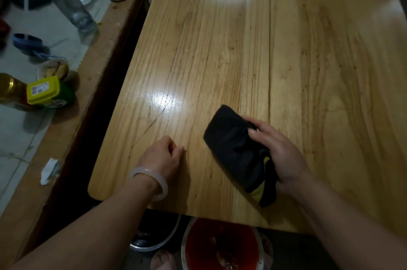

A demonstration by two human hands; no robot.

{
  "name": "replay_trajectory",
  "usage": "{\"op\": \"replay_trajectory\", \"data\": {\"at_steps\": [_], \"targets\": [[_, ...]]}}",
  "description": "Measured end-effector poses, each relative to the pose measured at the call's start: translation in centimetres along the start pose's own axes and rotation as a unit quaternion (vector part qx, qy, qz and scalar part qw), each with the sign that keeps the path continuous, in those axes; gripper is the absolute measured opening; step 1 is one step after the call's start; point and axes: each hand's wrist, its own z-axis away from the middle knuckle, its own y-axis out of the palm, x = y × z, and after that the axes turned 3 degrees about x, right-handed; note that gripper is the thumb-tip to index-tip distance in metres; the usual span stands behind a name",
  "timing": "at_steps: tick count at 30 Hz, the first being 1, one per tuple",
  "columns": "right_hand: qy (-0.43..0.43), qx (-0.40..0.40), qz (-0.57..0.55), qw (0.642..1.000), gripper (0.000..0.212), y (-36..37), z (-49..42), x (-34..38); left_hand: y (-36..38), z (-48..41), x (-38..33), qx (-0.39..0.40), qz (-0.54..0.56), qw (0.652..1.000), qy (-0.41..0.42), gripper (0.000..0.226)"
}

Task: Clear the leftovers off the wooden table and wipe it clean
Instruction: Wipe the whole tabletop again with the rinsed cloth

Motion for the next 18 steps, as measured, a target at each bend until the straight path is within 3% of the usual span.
{"op": "replay_trajectory", "data": {"at_steps": [2,4,7,9,10,13,14,16,18], "targets": [[-0.026,-0.061,0.151,0.986,0.031,-0.9,-1.4,-0.1,-0.1,0.0,-0.3,0.008,-0.006,1.000,-0.004,0.023],[-0.073,-0.141,0.281,0.947,0.036,-2.7,-2.8,-0.4,-0.2,0.0,-0.5,0.010,-0.019,1.000,-0.006,0.024],[-0.131,-0.186,0.343,0.912,0.036,-4.5,-3.5,-0.5,-0.3,-0.1,-0.7,0.011,-0.042,0.999,-0.010,0.024],[-0.202,-0.124,0.424,0.874,0.040,-4.3,-3.2,-1.0,-0.5,-0.1,-0.8,0.019,-0.051,0.998,-0.013,0.024],[-0.235,-0.069,0.488,0.838,0.045,-3.9,-3.1,-1.4,-0.6,-0.1,-0.9,0.025,-0.054,0.998,-0.015,0.024],[-0.272,0.082,0.679,0.677,0.058,-3.9,-3.2,-3.6,-0.8,-0.4,-1.2,0.059,-0.074,0.995,-0.021,0.022],[-0.262,0.109,0.715,0.639,0.062,-4.1,-3.4,-4.4,-0.9,-0.6,-1.4,0.070,-0.083,0.994,-0.024,0.022],[-0.254,0.122,0.746,0.603,0.065,-4.1,-3.7,-5.6,-1.3,-1.0,-1.9,0.090,-0.105,0.990,-0.028,0.021],[-0.252,0.108,0.750,0.602,0.062,-3.9,-4.0,-6.0,-1.7,-1.6,-2.4,0.117,-0.124,0.985,-0.029,0.019]]}}
